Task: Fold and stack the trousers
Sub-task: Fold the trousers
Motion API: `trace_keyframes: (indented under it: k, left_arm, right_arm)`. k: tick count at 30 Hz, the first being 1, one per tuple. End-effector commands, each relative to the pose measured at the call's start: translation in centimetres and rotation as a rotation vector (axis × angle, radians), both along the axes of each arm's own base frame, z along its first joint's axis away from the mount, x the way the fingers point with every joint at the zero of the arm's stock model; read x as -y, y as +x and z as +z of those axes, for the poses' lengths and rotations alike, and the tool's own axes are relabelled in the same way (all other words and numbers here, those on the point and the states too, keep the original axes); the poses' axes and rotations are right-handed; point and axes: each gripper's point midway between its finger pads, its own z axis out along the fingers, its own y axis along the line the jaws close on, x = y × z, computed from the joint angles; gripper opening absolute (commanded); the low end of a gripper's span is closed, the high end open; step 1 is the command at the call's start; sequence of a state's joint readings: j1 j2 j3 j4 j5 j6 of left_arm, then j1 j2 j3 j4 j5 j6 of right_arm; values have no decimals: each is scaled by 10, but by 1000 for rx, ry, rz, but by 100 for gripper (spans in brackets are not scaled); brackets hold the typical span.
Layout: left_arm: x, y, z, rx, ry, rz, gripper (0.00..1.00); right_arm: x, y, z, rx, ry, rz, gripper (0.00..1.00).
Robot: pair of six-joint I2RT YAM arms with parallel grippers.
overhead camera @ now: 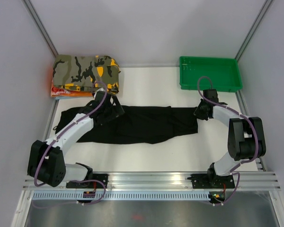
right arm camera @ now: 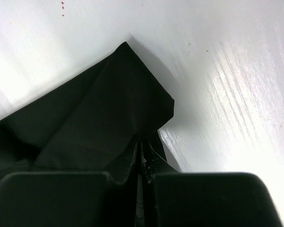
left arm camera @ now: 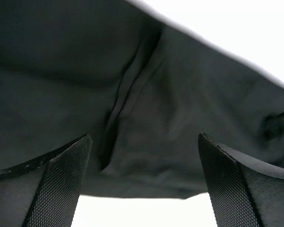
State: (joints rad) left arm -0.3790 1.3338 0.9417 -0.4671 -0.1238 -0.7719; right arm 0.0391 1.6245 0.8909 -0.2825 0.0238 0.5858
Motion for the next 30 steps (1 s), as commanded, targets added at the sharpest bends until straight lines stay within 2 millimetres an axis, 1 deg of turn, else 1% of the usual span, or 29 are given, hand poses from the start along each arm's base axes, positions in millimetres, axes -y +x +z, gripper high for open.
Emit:
trace_keyframes:
  k: [1, 2, 3, 6, 7, 8, 11, 13, 15, 17, 18, 19, 21, 24, 28, 29, 30]
  left_arm:
    - [17, -33, -32, -85, -25, -106, 97]
    - [20, -38, -37, -97, -31, -117, 97]
    - [29, -47, -45, -112, -43, -141, 96]
    - [37, -60, -54, -131, -30, -151, 95]
    - [38, -61, -55, -132, -22, -150, 95]
    - [38, -62, -56, -133, -16, -150, 95]
    - [34, -61, -59, -132, 4, -133, 93]
    - [28, -58, -62, -118, 32, -106, 89]
    - [23, -57, -67, -123, 55, -81, 86]
    - [23, -58, -70, -132, 52, -79, 85]
    - [24, -58, -71, -138, 47, -80, 82]
    - [26, -58, -72, -138, 41, -84, 81]
    - [28, -59, -73, -137, 31, -85, 76]
    - [26, -57, -74, -126, 37, -76, 73]
    - [20, -51, -78, -119, 75, -45, 68]
    - [16, -49, -80, -115, 93, -22, 66]
    - [14, -48, -81, -112, 102, -8, 62]
  right_arm:
    - [4, 15, 21, 78, -15, -18, 4]
    - [5, 15, 27, 80, -24, -13, 0]
    - [7, 15, 31, 84, -35, -2, 0]
    - [7, 15, 44, 102, -43, 13, 0]
    - [6, 16, 48, 108, -46, 30, 2]
    - [5, 13, 48, 97, -49, 41, 4]
    - [6, 7, 42, 74, -64, 62, 6]
    - [5, 3, 34, 49, -60, 77, 4]
    - [3, 2, 31, 42, -50, 88, 2]
    - [-1, 0, 28, 34, -41, 106, 3]
    - [0, 0, 28, 31, -43, 110, 4]
    - [1, 0, 27, 24, -47, 112, 7]
    - [1, 0, 27, 19, -55, 125, 10]
    - [2, -1, 24, 7, -66, 137, 11]
    - [2, 1, 23, 10, -62, 137, 1]
    - [1, 2, 24, 16, -61, 139, 0]
    - [1, 3, 26, 22, -61, 139, 0]
